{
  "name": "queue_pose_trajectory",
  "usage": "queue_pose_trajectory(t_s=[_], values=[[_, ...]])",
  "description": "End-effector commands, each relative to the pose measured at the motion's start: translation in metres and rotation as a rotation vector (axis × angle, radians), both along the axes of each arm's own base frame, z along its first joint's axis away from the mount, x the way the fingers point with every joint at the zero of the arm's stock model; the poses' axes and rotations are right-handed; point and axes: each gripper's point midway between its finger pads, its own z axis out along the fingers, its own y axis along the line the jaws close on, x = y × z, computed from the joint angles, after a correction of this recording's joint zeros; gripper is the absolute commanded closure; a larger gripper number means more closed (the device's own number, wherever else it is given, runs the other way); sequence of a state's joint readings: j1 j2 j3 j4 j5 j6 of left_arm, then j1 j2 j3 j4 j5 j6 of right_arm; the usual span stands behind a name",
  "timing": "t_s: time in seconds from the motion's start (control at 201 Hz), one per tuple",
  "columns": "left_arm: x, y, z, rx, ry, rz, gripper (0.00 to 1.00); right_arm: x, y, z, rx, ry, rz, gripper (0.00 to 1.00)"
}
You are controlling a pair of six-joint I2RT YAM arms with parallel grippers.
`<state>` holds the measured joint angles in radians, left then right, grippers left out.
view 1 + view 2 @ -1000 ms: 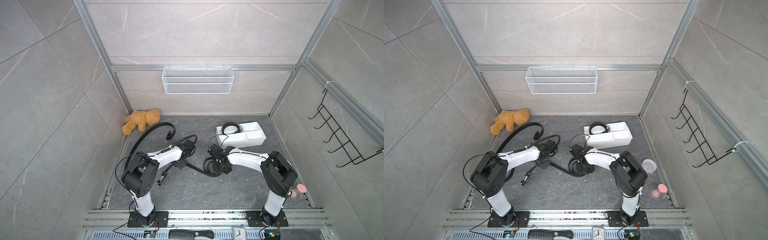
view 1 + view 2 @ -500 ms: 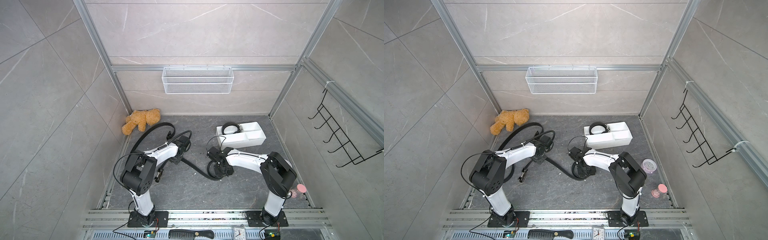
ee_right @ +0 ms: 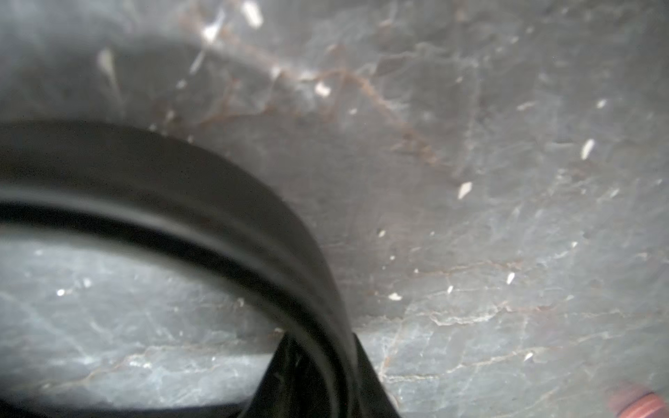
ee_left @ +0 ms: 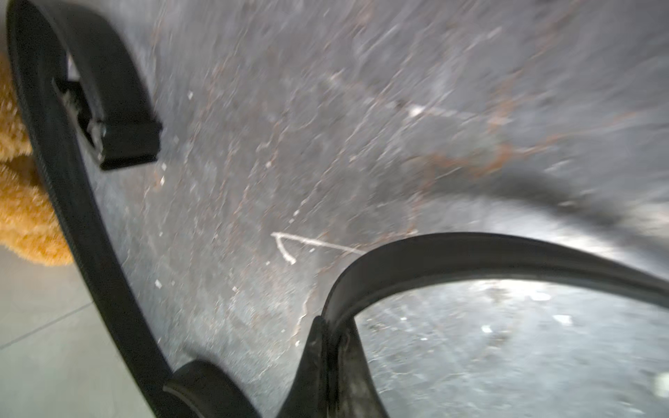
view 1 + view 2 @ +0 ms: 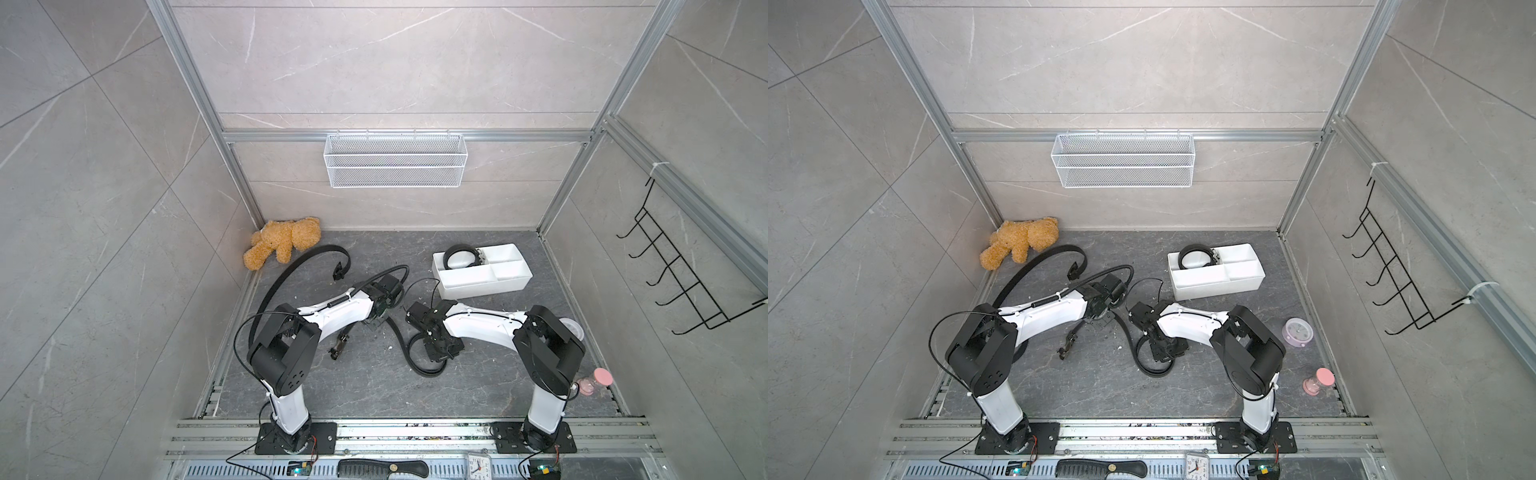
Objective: Place the belts into the storage roll
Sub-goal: Roll the belt at the center of the board.
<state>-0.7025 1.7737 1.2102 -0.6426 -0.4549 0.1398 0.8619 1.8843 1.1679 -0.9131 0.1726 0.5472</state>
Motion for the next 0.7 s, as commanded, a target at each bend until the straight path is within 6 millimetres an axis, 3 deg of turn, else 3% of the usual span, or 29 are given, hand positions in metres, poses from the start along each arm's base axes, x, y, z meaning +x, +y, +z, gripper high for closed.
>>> queue_pose_trajectory(t_s=[0.0, 0.174, 0.269, 0.393, 0.473, 0.607, 0.692], values=[[0.027, -0.028, 0.023, -0.107, -0.082, -0.038, 1.00, -0.058, -0.028, -0.043, -0.148, 0.243, 0.043, 0.83], [0.043, -0.060, 0.034, -0.206, -0.116, -0.109, 1.00, -0.059, -0.023, -0.044, -0.167, 0.217, 0.081, 0.85], [0.042, -0.072, 0.019, -0.220, -0.045, -0.141, 1.00, -0.058, -0.019, -0.043, -0.156, 0.199, 0.088, 0.86], [0.034, -0.067, -0.022, -0.091, 0.108, -0.149, 1.00, -0.058, -0.016, -0.042, -0.157, 0.186, 0.100, 0.88], [0.026, -0.060, -0.036, -0.028, 0.189, -0.152, 1.00, -0.058, -0.017, -0.041, -0.162, 0.183, 0.108, 0.88], [0.012, -0.033, -0.036, 0.097, 0.255, -0.123, 1.00, -0.058, -0.020, -0.039, -0.178, 0.180, 0.114, 0.88], [0.012, -0.028, -0.031, 0.100, 0.236, -0.119, 1.00, -0.058, -0.020, -0.040, -0.179, 0.176, 0.117, 0.88]])
